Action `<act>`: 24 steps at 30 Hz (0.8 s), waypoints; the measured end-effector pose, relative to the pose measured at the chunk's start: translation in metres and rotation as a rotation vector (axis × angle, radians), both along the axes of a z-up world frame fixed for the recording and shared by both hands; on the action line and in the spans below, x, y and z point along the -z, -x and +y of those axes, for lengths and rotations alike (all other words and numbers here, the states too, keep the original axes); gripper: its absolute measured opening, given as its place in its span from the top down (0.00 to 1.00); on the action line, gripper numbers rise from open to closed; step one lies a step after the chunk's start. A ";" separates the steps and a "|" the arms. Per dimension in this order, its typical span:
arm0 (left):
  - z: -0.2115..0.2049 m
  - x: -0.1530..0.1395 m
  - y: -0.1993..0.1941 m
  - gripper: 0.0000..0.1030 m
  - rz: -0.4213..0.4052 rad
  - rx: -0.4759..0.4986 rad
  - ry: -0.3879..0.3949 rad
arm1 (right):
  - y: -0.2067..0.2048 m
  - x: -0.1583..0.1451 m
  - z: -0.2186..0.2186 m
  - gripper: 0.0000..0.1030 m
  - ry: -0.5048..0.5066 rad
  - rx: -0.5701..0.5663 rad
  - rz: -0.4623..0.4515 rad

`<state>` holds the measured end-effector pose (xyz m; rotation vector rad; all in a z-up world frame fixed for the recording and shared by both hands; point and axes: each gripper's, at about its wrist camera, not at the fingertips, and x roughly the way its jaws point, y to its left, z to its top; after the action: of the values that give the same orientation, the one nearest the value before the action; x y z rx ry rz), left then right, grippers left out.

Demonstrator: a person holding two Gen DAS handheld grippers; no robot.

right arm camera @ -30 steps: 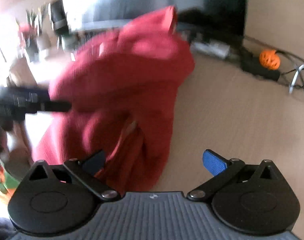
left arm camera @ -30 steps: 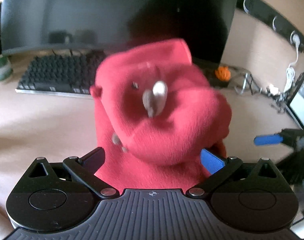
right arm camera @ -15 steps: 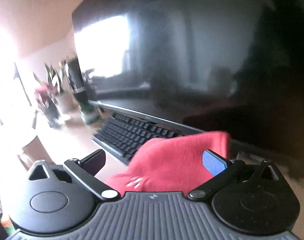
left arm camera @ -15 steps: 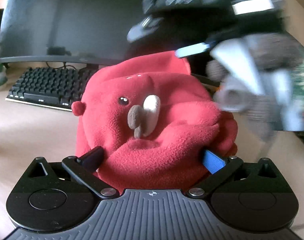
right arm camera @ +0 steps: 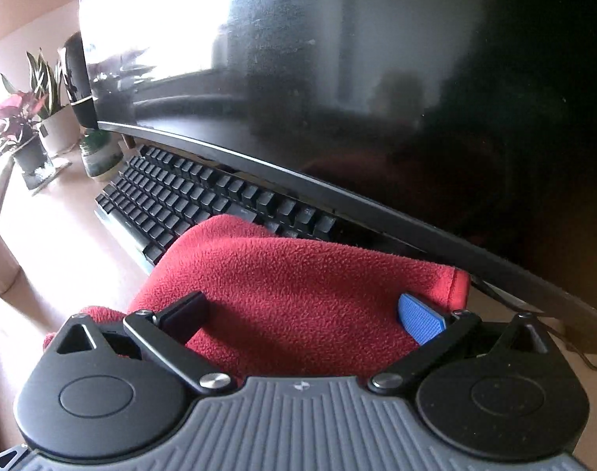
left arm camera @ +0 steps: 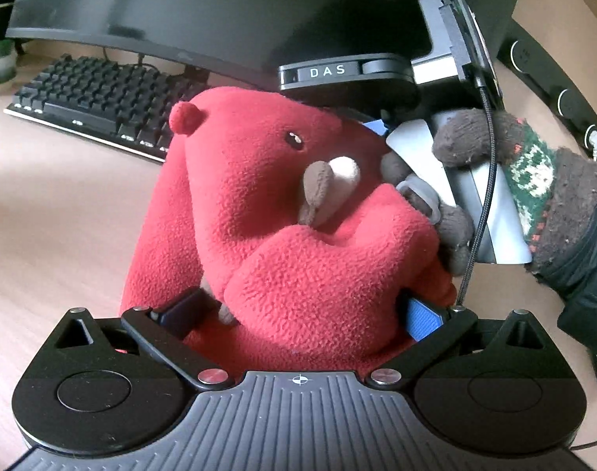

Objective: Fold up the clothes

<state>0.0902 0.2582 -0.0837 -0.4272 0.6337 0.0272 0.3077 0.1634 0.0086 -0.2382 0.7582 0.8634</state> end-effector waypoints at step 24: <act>-0.023 -0.004 0.004 0.00 0.170 -0.003 -0.148 | 0.167 -0.074 -0.194 0.00 -0.124 0.410 -0.121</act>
<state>0.0865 0.2351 -0.0794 -0.2847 0.7924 0.1139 0.1409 -0.0308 0.0827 -0.0209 0.6095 0.4992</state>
